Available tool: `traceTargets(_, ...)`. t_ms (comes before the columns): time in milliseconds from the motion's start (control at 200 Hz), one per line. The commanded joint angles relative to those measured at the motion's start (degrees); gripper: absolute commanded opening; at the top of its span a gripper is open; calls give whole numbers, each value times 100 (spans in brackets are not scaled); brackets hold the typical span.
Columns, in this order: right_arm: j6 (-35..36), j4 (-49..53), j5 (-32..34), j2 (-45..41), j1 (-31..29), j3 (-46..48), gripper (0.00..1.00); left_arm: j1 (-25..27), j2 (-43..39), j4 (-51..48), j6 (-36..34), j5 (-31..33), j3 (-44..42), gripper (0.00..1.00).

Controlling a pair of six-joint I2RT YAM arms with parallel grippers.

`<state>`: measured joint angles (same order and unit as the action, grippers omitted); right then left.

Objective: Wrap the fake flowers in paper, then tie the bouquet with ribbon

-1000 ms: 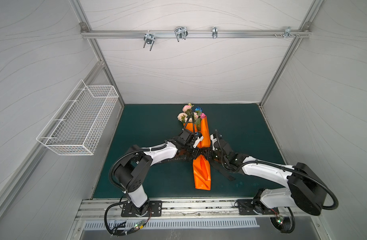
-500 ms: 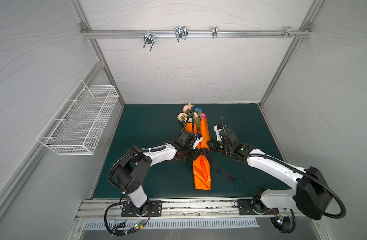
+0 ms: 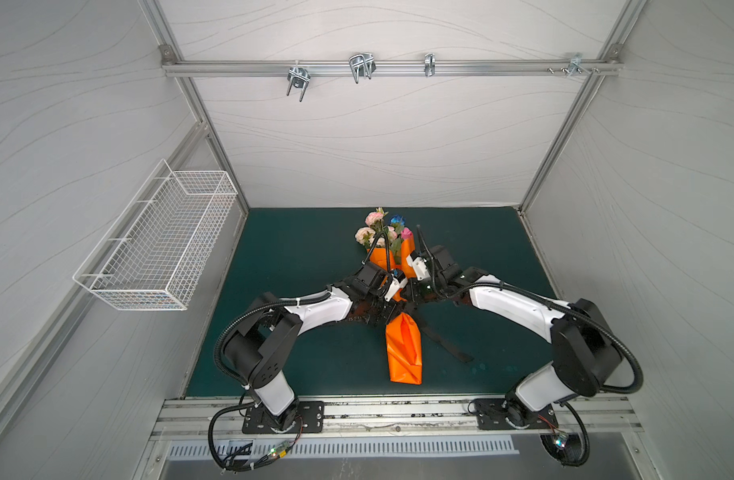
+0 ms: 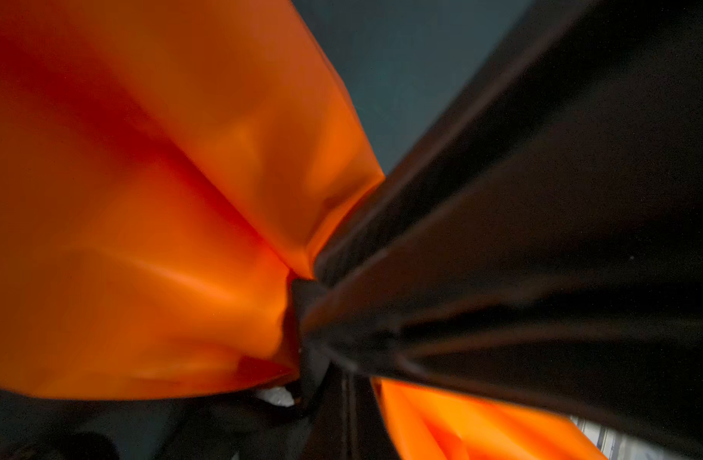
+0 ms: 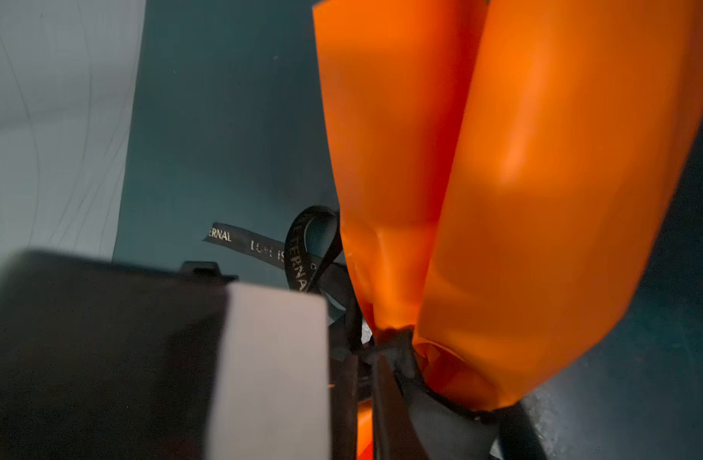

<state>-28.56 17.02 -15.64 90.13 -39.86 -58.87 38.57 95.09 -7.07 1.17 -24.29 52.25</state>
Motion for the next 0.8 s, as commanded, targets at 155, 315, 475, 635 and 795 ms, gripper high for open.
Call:
traceTargets(155, 417, 548, -222, 233, 53, -207, 21, 40, 43, -360, -477, -76, 169, 0)
traceTargets(315, 543, 630, -158, 272, 98, -160, 23, 42, 80, -524, -616, 1, 232, 0)
traceTargets(475, 613, 575, -155, 328, 152, -159, 24, 45, 141, -532, -654, -14, 250, 0)
traceTargets(635, 658, 443, -287, 420, 160, -142, 28, 39, 164, -534, -655, 1, 259, 0)
traceTargets(795, 693, 303, -472, 497, 145, -125, 28, 43, 189, -506, -614, 21, 284, 0)
